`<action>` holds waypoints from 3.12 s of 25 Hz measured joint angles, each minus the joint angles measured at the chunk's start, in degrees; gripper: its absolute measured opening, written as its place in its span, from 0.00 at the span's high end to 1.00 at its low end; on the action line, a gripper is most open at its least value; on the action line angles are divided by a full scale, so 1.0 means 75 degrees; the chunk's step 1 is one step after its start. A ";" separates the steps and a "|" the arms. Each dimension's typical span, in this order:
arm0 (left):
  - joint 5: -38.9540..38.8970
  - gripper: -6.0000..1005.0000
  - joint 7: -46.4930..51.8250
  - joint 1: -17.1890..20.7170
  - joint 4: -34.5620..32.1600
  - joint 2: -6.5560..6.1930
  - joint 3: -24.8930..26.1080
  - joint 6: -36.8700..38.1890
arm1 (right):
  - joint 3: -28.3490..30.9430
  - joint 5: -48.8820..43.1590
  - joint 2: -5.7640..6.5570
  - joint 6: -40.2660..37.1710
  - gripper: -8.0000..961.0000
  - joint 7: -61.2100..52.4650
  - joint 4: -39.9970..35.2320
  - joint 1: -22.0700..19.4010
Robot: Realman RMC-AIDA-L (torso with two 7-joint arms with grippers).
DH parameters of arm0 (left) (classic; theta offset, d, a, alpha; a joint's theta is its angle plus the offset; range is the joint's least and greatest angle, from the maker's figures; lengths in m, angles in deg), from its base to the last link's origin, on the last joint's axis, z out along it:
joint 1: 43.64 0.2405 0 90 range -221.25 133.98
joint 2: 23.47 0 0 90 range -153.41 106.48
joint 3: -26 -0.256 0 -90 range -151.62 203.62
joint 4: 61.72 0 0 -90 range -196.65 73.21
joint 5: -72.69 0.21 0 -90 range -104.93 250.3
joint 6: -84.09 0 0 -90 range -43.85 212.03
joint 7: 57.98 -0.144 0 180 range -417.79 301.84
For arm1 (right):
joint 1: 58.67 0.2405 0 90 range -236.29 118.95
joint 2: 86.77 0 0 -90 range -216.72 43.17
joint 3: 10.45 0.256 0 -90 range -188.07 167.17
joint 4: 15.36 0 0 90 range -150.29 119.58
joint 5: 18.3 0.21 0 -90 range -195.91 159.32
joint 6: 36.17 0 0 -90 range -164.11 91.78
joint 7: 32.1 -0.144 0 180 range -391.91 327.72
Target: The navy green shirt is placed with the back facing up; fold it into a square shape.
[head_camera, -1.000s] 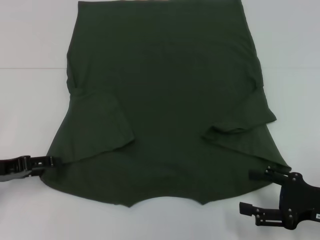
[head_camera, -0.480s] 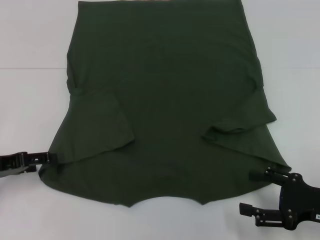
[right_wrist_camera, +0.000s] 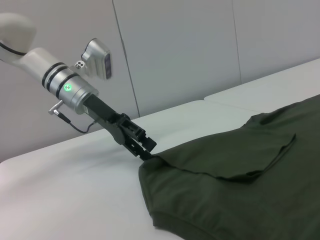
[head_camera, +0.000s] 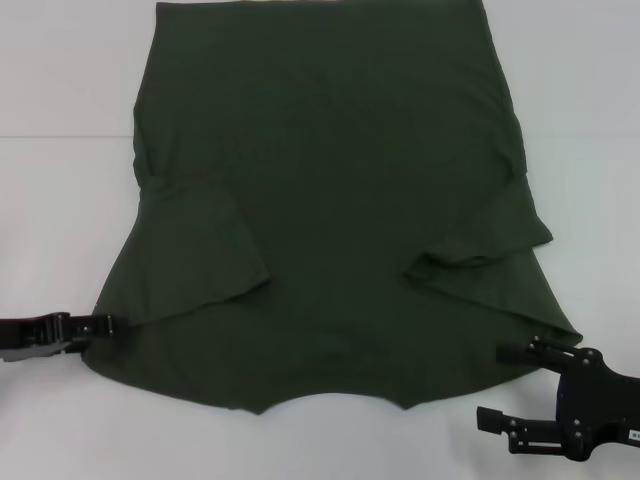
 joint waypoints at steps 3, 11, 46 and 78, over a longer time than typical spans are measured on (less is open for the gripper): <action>0.0000 0.12 0.0035 -0.0014 0.0003 0.0014 -0.0162 0.0002 | 0.0000 -0.0013 0.0000 0.0005 0.02 -0.0009 0.0001 0.0026; 0.0000 0.12 0.0037 -0.0155 0.0095 0.0065 -0.0220 0.0004 | -0.0011 -0.0094 -0.0015 0.0102 0.02 -0.0013 0.0014 0.0070; 0.0397 0.90 0.0046 -0.0302 -0.0106 0.0170 -0.0798 -0.0300 | 0.0086 -0.0055 -0.0018 -0.0008 0.02 -0.0416 -0.0004 0.0060; 0.0311 0.96 -0.0218 -0.0264 -0.0156 0.0069 -0.0692 0.0144 | 0.0497 -0.4262 0.1452 0.0117 0.02 -1.1128 -0.1809 0.2679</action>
